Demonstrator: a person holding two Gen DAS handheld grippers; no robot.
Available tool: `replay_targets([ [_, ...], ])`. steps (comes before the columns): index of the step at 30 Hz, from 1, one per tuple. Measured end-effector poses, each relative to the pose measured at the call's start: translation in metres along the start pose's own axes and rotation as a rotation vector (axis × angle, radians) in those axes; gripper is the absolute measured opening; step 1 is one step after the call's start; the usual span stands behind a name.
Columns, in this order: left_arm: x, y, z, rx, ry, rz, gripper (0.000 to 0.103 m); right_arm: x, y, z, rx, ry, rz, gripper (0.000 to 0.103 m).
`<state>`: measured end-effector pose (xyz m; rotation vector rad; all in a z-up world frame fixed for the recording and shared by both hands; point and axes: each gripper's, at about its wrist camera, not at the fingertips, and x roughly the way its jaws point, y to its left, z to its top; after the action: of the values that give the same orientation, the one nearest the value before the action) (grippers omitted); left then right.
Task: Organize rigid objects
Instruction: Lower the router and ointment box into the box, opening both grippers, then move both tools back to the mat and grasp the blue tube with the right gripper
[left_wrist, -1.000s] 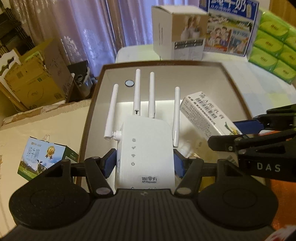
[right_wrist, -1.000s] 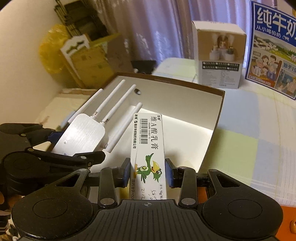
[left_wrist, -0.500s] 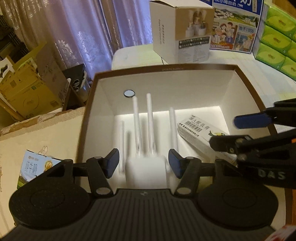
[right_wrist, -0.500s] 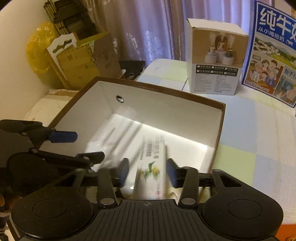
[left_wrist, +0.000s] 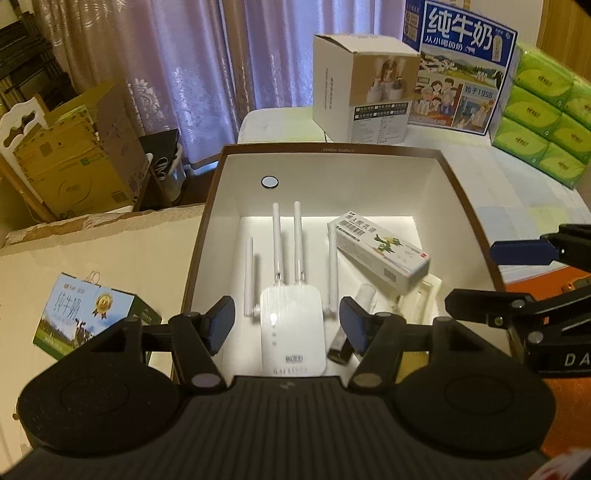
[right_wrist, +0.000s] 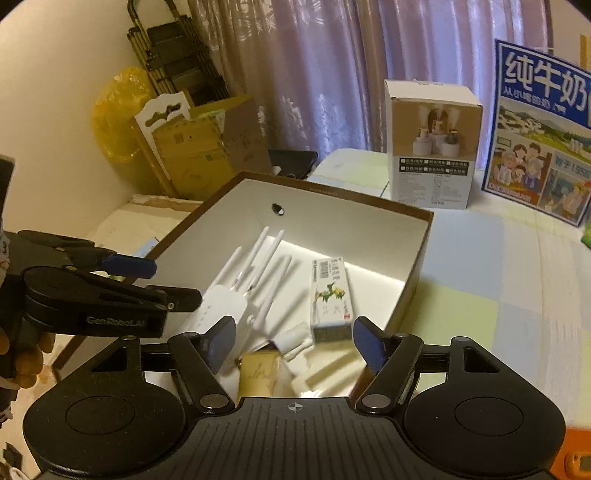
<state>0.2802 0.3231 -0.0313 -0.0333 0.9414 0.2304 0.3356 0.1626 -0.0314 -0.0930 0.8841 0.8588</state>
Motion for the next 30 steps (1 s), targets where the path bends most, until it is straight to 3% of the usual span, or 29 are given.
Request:
replay_targets([
  [16, -0.075, -0.026, -0.047, -0.034, -0.048, 0.006, 0.059, -0.06, 0.013, -0.039, 0.027, -0.036, 0.041, 0.068],
  [30, -0.12, -0.108, -0.101, -0.087, -0.057, -0.01, 0.059, -0.128, -0.024, -0.105, 0.021, -0.019, 0.055, 0.068],
])
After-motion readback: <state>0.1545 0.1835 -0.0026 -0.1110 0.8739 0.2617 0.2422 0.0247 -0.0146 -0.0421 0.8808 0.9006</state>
